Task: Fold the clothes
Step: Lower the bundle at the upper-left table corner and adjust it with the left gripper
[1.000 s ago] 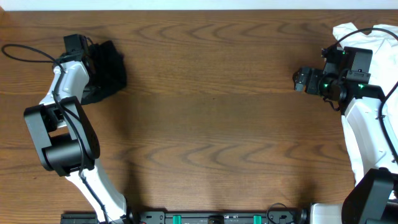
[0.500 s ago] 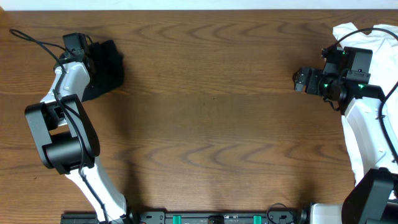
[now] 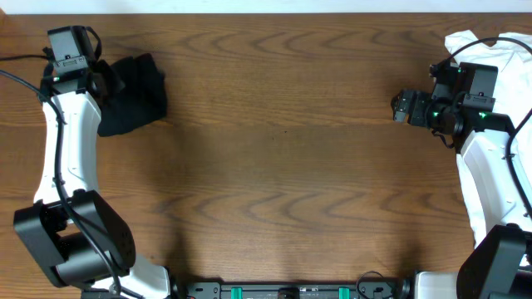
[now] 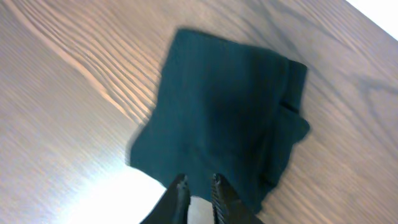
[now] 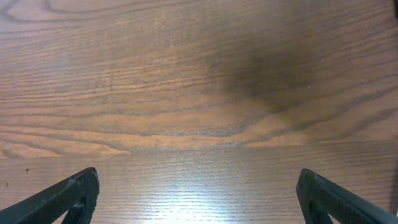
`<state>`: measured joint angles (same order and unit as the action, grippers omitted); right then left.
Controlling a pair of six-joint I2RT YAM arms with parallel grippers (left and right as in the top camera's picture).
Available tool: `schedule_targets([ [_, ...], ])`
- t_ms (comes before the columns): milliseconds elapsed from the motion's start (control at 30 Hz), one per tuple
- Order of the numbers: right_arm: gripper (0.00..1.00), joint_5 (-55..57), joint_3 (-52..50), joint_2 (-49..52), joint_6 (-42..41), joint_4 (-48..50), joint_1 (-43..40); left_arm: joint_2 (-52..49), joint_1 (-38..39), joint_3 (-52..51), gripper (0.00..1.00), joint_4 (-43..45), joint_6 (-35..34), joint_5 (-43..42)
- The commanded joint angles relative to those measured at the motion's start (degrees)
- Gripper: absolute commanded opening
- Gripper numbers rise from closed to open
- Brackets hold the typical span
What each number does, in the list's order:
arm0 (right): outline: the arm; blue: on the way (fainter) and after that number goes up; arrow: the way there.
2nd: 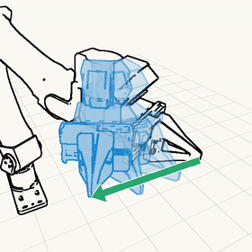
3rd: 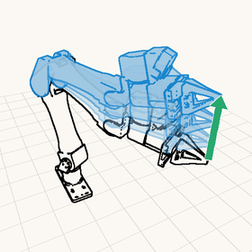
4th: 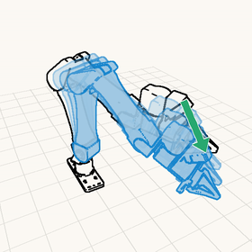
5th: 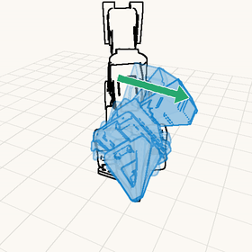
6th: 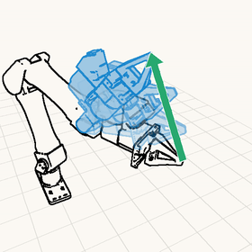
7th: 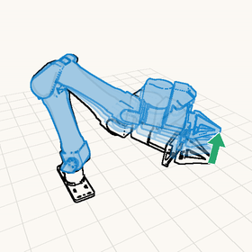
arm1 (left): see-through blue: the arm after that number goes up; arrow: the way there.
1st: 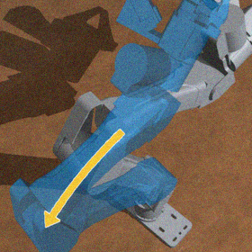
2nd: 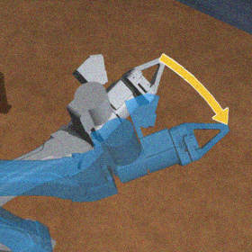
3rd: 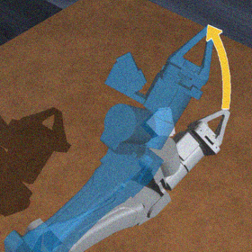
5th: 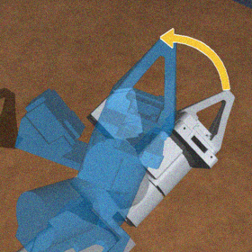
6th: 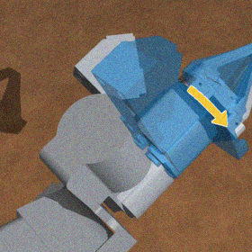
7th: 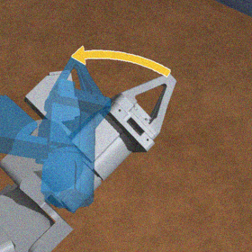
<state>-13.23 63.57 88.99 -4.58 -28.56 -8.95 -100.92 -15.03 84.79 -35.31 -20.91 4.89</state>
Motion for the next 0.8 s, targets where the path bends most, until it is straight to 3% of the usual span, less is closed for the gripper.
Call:
schedule_targets([
  [0, 0.99, 0.2, 0.0, 0.4, -0.5, 0.0, -0.1, -4.3, 0.0, -0.5, 0.09, -0.5, -3.8, -9.0],
  [400, 0.99, 0.2, 0.0, 0.4, -0.5, 0.0, -0.1, -18.8, 1.6, -0.5, 0.06, -7.3, -3.9, -14.5],
  [767, 0.99, 0.2, 0.0, 0.4, -0.5, 0.0, -0.1, -15.1, 1.0, -0.4, 0.06, -7.3, -3.0, -13.1],
])
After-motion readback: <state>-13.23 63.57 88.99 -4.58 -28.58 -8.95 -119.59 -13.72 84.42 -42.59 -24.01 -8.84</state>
